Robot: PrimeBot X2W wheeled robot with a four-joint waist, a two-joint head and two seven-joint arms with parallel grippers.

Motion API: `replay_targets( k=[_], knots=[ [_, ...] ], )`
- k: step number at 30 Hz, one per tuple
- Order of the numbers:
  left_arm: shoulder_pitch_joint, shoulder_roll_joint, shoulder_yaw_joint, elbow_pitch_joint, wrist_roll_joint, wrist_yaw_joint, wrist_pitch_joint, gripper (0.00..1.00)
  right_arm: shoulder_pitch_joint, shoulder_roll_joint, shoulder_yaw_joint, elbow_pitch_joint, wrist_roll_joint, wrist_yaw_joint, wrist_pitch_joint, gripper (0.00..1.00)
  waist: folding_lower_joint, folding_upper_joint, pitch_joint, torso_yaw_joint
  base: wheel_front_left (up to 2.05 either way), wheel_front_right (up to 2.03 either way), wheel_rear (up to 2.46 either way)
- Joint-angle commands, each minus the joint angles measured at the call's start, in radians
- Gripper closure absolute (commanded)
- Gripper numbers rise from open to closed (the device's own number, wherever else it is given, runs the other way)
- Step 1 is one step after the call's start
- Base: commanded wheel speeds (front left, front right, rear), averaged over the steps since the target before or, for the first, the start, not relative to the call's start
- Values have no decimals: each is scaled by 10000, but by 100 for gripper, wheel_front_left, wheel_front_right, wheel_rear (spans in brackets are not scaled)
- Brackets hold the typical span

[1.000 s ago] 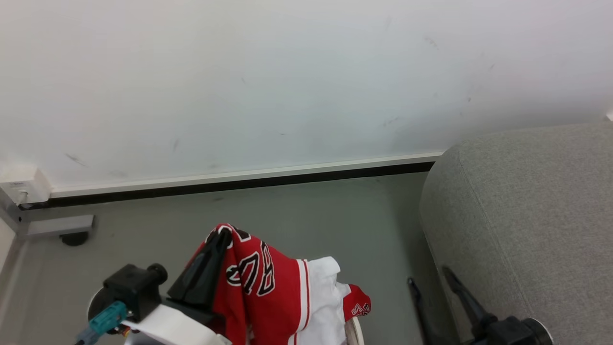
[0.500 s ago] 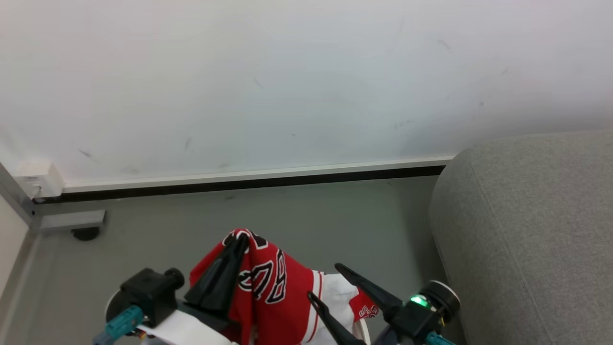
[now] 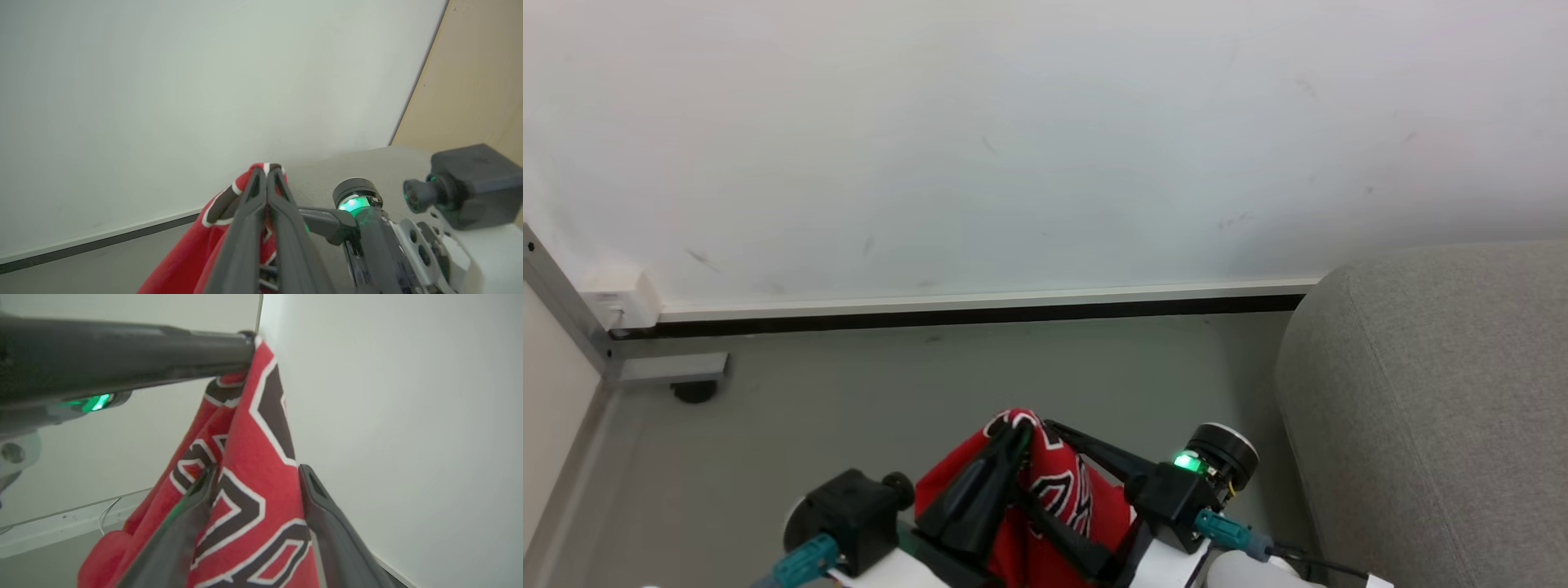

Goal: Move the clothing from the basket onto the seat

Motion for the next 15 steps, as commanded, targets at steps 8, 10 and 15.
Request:
replay_targets(
  k=[8,10,15],
  knots=[
    [-204,-242,-378,-143,-103,-233,45,100,-278,324,263,542,1177,-21,1,100,0,0,-61,126,0,0,0],
    [-185,-249,-355,-121,-120,-215,-4,100,-285,358,197,483,1347,-21,-1,100,0,0,-63,146,0,0,0],
    [-26,-190,-250,9,-161,-87,-105,92,-211,378,-51,365,1425,-21,-3,100,0,0,-77,160,0,0,0]
  ],
)
